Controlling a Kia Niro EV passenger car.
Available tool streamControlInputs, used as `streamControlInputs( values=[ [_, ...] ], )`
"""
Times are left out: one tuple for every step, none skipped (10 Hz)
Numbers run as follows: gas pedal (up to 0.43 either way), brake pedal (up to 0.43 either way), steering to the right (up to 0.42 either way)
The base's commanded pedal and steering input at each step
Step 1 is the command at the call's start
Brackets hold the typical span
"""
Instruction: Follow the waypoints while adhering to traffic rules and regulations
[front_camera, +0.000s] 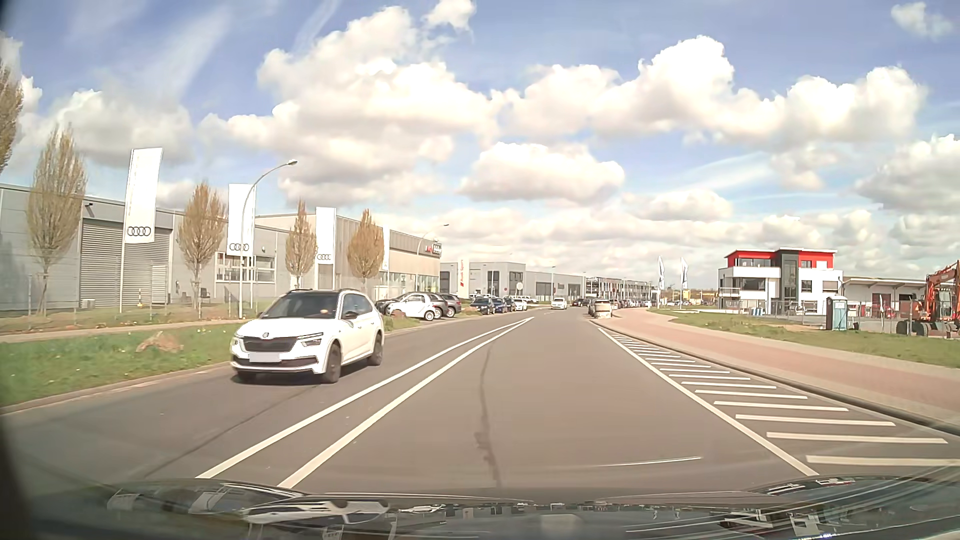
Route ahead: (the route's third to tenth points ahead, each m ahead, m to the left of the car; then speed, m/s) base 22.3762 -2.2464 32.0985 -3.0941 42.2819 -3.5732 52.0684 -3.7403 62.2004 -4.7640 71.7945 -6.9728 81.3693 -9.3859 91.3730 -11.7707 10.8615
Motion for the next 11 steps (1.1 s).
streamControlInputs(
  values=[
    [0.169,0.000,0.035],
    [0.169,0.000,0.033],
    [0.169,0.000,0.029],
    [0.169,0.000,0.024],
    [0.169,0.000,0.021],
    [0.169,0.000,0.017],
    [0.169,0.000,0.012],
    [0.169,0.000,0.009],
    [0.169,0.000,0.009],
    [0.169,0.000,0.008],
    [0.169,0.000,0.006]
  ],
)
